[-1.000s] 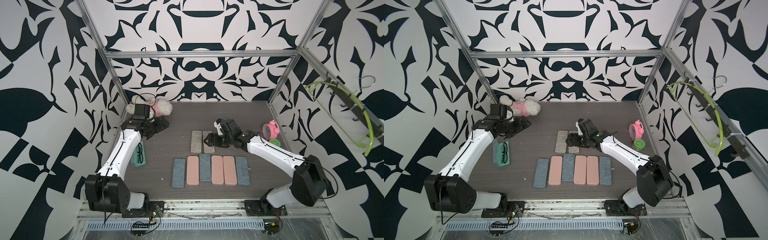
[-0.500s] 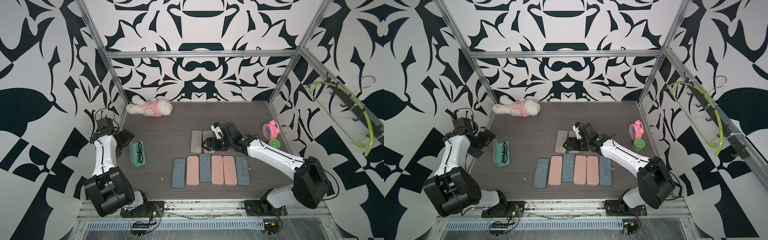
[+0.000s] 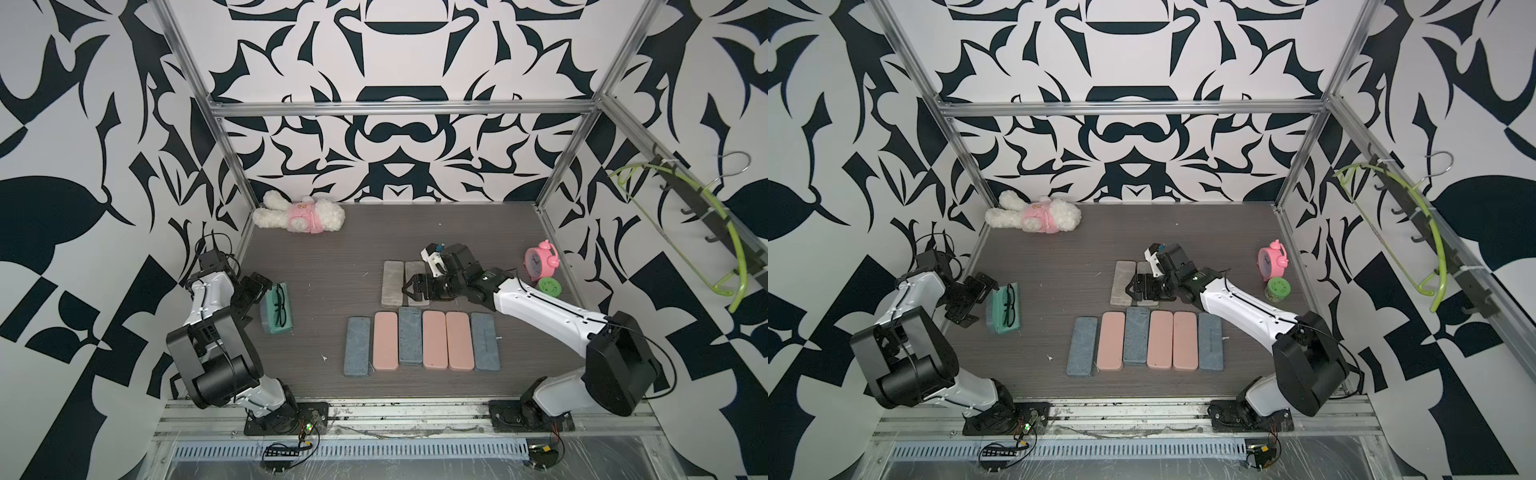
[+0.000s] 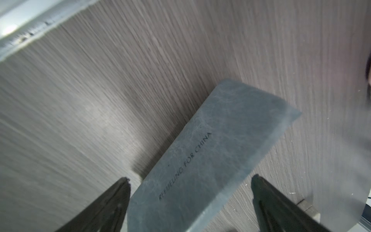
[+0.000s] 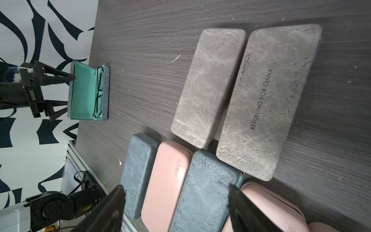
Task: Close the glasses case
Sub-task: Move the glasses case to the center of the board.
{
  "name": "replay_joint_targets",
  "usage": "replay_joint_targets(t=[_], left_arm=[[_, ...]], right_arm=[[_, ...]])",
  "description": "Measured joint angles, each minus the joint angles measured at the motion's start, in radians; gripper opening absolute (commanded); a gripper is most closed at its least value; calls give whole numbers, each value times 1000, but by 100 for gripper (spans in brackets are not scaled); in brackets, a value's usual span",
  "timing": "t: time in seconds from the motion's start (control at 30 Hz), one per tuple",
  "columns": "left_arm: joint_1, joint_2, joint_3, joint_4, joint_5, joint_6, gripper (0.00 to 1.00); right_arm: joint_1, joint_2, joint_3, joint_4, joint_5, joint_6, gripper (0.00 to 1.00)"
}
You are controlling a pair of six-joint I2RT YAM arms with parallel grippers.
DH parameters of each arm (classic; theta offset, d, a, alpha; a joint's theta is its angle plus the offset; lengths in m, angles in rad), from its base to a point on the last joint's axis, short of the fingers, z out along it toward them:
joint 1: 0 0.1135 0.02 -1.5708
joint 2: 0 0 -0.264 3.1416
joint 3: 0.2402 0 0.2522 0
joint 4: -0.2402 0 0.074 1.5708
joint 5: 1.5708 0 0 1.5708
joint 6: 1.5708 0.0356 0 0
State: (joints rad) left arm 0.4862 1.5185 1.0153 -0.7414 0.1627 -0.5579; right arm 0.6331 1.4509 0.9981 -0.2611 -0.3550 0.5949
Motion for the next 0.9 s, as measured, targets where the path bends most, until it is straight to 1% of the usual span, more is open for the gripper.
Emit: replay_joint_targets(t=[0.17,0.43,0.7,0.9], left_arm=[[-24,18,-30,49,30,-3,100],[-95,39,-86,111,58,-27,99],[-205,48,-97,150,71,-48,99],[-283,96,-74,191,87,-44,99]], right_arm=[[2,-27,1,1,0,0,81],[5,-32,1,0,0,0,80],[8,-29,2,1,3,3,79],[12,-8,3,3,4,4,78]])
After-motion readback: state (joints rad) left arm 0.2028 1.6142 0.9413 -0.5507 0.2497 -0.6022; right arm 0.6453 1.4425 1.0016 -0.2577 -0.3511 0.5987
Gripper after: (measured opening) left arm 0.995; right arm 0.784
